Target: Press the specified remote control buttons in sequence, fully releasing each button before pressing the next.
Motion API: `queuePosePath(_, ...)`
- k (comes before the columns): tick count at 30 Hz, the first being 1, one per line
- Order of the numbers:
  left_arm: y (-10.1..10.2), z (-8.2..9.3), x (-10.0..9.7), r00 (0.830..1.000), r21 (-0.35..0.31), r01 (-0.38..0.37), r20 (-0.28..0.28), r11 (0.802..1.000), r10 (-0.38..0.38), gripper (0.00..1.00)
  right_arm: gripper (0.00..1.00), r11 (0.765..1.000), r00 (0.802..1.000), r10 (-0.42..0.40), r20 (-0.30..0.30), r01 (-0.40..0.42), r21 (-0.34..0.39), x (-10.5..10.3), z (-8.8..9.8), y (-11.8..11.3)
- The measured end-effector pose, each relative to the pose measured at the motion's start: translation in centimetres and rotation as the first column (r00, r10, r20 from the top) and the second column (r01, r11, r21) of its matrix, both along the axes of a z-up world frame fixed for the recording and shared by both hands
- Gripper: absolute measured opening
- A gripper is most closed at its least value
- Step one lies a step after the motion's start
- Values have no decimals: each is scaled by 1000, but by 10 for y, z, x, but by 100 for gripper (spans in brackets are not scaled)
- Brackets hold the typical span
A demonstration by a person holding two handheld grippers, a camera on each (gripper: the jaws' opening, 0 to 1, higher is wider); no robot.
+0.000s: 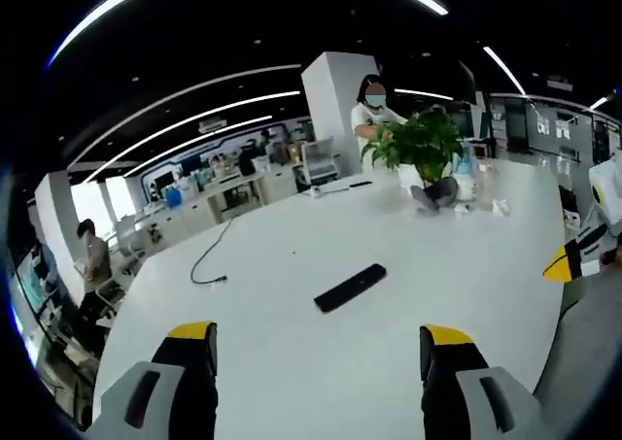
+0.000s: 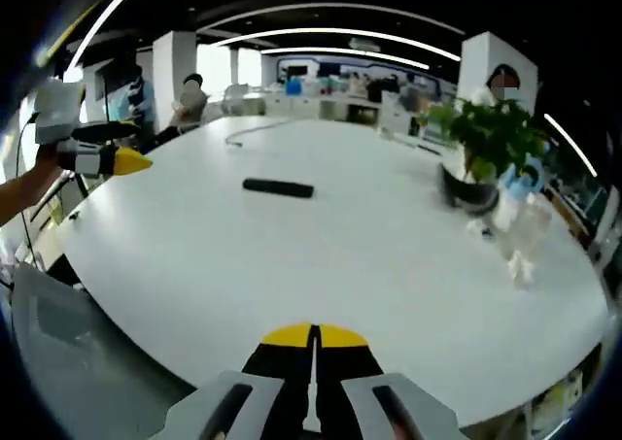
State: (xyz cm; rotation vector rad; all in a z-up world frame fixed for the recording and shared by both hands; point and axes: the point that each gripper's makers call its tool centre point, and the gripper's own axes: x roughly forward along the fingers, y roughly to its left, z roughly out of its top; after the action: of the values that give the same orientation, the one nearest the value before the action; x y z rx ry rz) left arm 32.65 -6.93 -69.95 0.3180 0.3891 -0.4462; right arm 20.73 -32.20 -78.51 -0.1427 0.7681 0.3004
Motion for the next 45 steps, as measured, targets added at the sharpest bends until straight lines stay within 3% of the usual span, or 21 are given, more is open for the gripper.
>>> queuePosePath(4, -3, -4, 3, 1000, 24, 22, -15, 999, -22, 90, 0, 999, 997, -14, -82, 10, -45, -7, -13, -5)
queuePosePath(6, -4, -7, 6, 999, 30, 27, -30, 999, -26, 90, 0, 1000, 984, -3, -179, -2, -28, -17, -22, 1)
queuePosePath(9, -5, -8, 11, 999, 33, 30, -39, 999, -28, 90, 0, 1000, 977, -4, -212, 1, -16, -19, -26, 2)
queuePosePath(17, -13, -10, 22, 996, 52, 71, -63, 996, -68, 90, 0, 999, 909, -37, -414, 30, -23, -42, -46, 1)
queuePosePath(23, -16, -11, 33, 994, 67, 94, -70, 993, -89, 89, 0, 999, 893, -48, -448, 33, -41, -47, -51, 0)
queuePosePath(27, -20, -12, 43, 992, 69, 107, -81, 992, -102, 89, 0, 997, 855, -73, -514, 55, -50, -54, -58, -4)
queuePosePath(45, -43, -34, 87, 973, 126, 204, -135, 971, -187, 88, 0, 996, 817, -89, -570, 64, -64, -61, -64, -6)
